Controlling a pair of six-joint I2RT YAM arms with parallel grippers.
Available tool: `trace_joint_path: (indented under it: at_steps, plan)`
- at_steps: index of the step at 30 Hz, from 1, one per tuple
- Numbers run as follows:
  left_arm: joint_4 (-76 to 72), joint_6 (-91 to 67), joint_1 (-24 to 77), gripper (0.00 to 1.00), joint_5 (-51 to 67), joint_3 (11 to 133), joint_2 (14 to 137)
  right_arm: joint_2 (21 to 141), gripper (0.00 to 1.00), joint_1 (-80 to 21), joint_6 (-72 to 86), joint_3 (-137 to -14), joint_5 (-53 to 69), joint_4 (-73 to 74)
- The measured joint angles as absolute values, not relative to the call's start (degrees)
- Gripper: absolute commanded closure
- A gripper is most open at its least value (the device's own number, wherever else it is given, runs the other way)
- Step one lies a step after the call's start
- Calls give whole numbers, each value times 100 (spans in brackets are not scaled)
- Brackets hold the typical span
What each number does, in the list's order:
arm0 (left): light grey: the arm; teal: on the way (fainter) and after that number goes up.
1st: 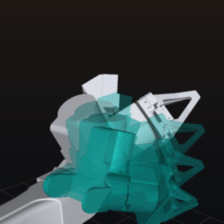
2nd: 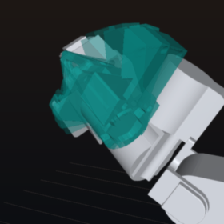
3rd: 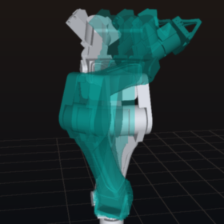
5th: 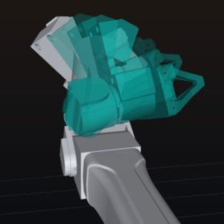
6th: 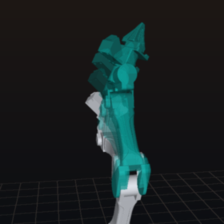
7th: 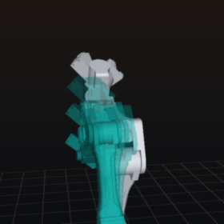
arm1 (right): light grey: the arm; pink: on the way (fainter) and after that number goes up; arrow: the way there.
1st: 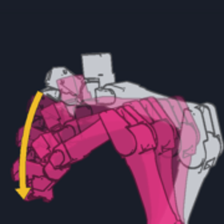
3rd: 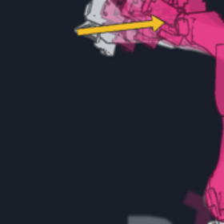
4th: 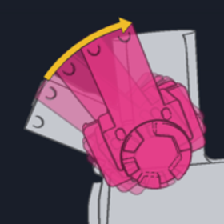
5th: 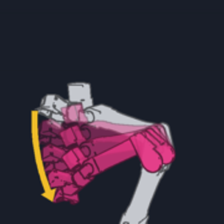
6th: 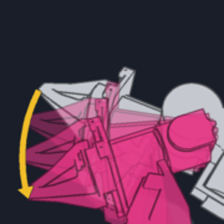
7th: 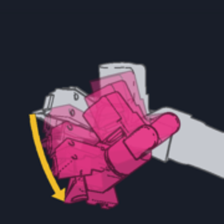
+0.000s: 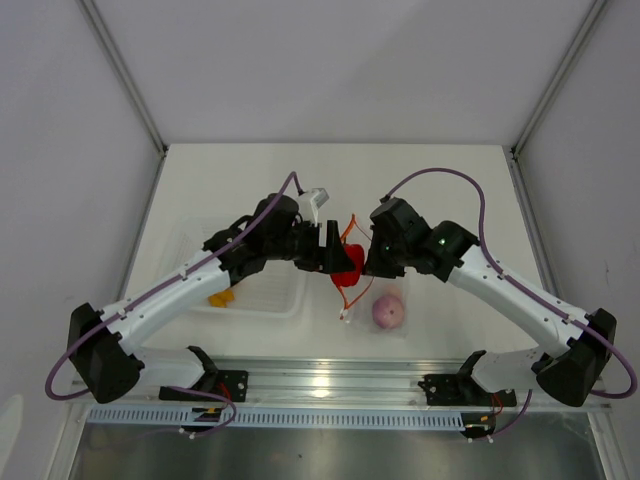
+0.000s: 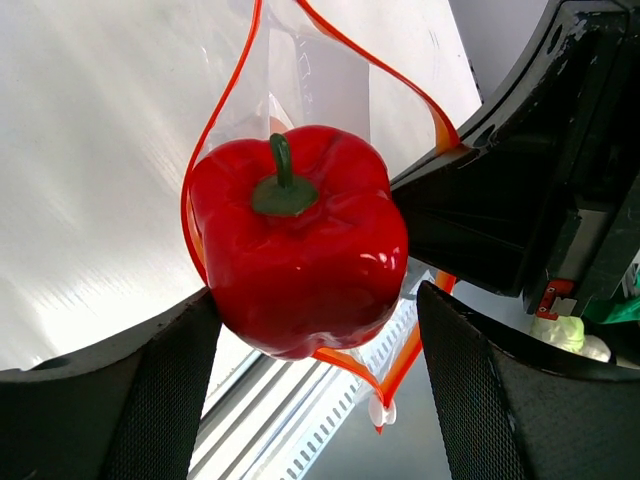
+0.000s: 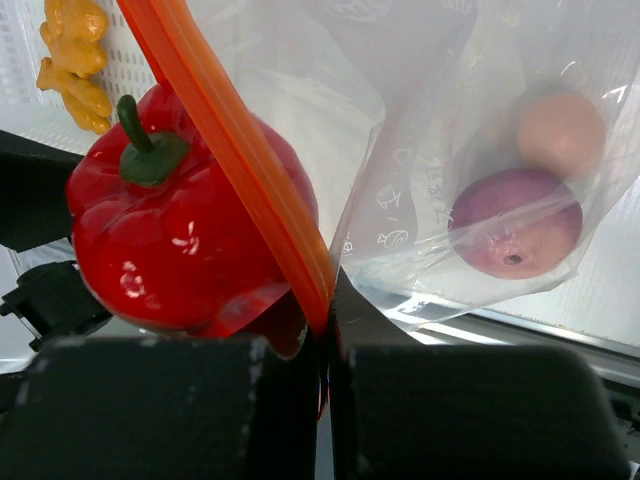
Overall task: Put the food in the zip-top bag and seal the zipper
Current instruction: Place the fake vegetable in the zipper food storage bag.
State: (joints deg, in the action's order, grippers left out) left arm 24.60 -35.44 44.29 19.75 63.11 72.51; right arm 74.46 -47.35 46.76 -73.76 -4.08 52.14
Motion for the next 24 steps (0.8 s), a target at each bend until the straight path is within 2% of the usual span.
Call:
trace_joint_path:
  at_steps: [17, 24]
  plan:
    - [2471, -3548, 4436, 21, 1688, 6243, 6650, 7247, 100, -4392, 4644, -7422, -187, 5293]
    - [2552, -3533, 4434, 22, 1061, 6106, 5699, 7032, 100, -4202, 4539, -7570, -82, 5441]
